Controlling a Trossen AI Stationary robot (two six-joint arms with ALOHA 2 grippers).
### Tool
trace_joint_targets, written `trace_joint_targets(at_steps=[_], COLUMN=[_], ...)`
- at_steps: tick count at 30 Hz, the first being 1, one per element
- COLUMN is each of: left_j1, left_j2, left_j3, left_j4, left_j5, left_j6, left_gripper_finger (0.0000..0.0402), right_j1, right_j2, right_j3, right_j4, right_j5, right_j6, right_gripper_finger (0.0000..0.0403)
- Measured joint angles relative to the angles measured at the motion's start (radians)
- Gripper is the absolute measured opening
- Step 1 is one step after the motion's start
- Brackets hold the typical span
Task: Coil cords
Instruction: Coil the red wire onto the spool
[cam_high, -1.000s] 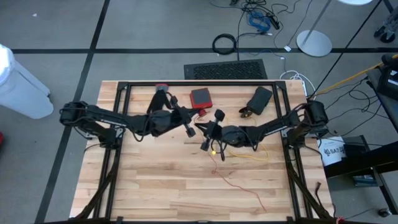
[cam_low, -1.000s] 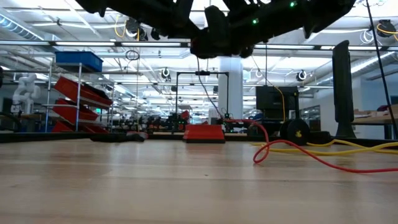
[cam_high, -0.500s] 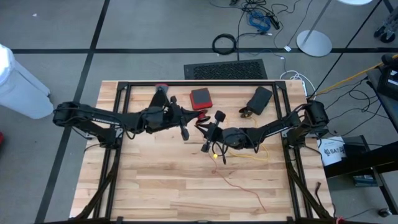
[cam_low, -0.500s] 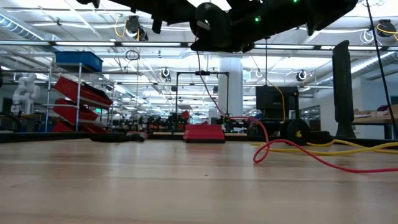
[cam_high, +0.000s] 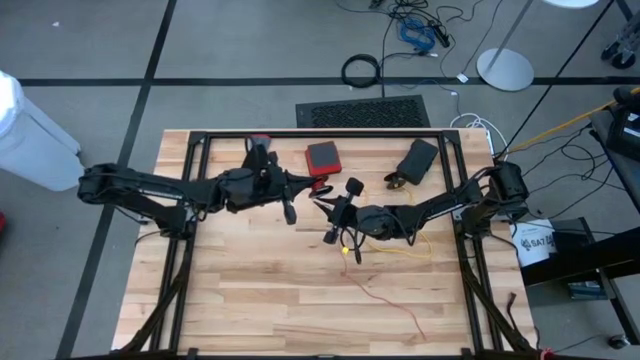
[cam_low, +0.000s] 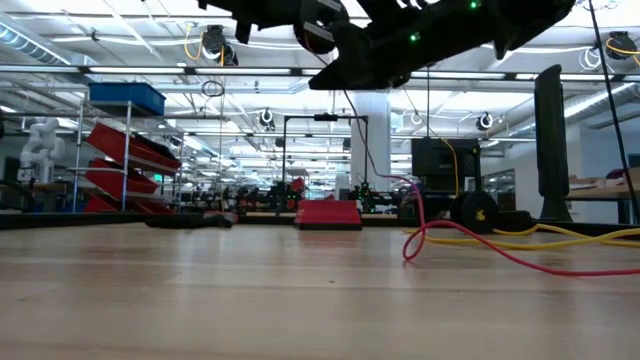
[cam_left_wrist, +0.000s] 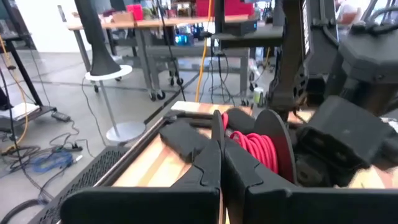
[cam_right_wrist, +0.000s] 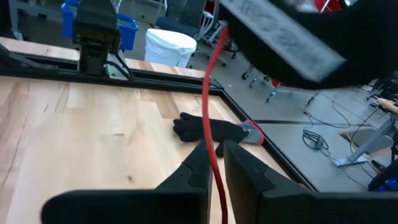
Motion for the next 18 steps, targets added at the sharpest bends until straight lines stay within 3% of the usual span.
trace_joint_targets(at_steps=[9, 18], left_j1=[0.000, 0.000], left_j2=[-0.075, -0.135], left_j3=[0.001, 0.001], left_j4=[-0.132, -0.231], left_j5=[0.029, 0.218], left_j6=[0.010, 0.027], left_gripper_finger=[0.0000, 0.0000], right_j1=[0.021, 0.071], right_j2=[0.000, 0.000], right_j3=[0.000, 0.000], right_j4=[-0.032, -0.035], right_j5=[-0.005, -0.007], right_j6=[0.009, -0.014], right_gripper_finger=[0.0040, 0.0045])
